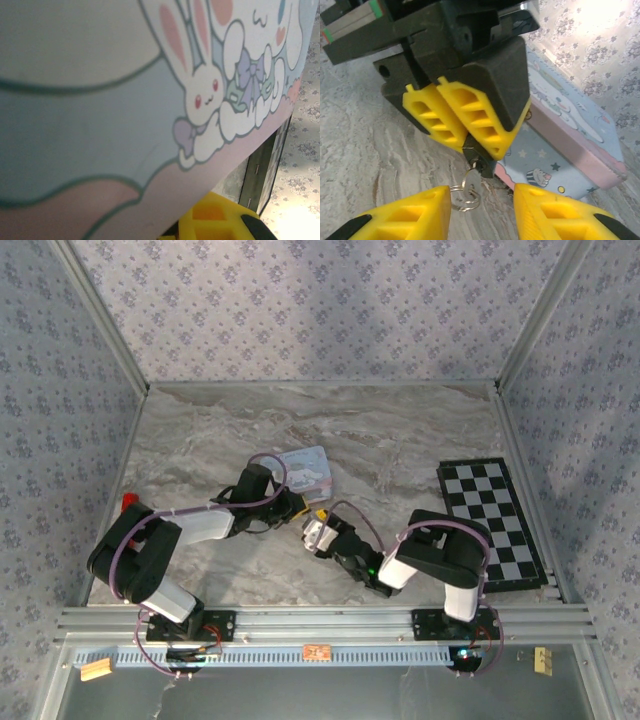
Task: Unlock the padlock with the key
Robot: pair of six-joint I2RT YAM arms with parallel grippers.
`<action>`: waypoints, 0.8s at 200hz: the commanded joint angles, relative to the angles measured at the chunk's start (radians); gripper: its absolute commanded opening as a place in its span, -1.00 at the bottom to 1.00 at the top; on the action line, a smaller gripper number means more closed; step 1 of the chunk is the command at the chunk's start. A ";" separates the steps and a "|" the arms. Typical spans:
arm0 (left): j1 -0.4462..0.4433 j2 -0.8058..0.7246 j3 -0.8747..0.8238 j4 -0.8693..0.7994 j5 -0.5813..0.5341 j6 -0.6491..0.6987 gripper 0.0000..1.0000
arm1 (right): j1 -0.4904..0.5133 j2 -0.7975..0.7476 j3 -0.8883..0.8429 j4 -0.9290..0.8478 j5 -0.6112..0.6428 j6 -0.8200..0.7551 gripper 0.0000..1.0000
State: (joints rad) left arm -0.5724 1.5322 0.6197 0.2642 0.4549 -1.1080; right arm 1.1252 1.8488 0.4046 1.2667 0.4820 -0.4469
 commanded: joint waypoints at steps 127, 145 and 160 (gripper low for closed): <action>-0.006 -0.027 0.005 0.015 0.022 -0.002 -1.00 | -0.015 0.055 0.037 0.007 -0.010 0.025 -0.38; -0.009 -0.027 0.006 0.015 0.022 -0.004 -1.00 | -0.015 0.063 0.040 0.009 -0.006 0.022 -0.40; -0.010 -0.026 0.008 0.016 0.022 -0.001 -1.00 | -0.015 0.064 0.045 -0.007 -0.011 0.028 -0.43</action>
State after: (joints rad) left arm -0.5747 1.5322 0.6197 0.2642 0.4553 -1.1080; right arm 1.1130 1.8954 0.4294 1.2602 0.4671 -0.4377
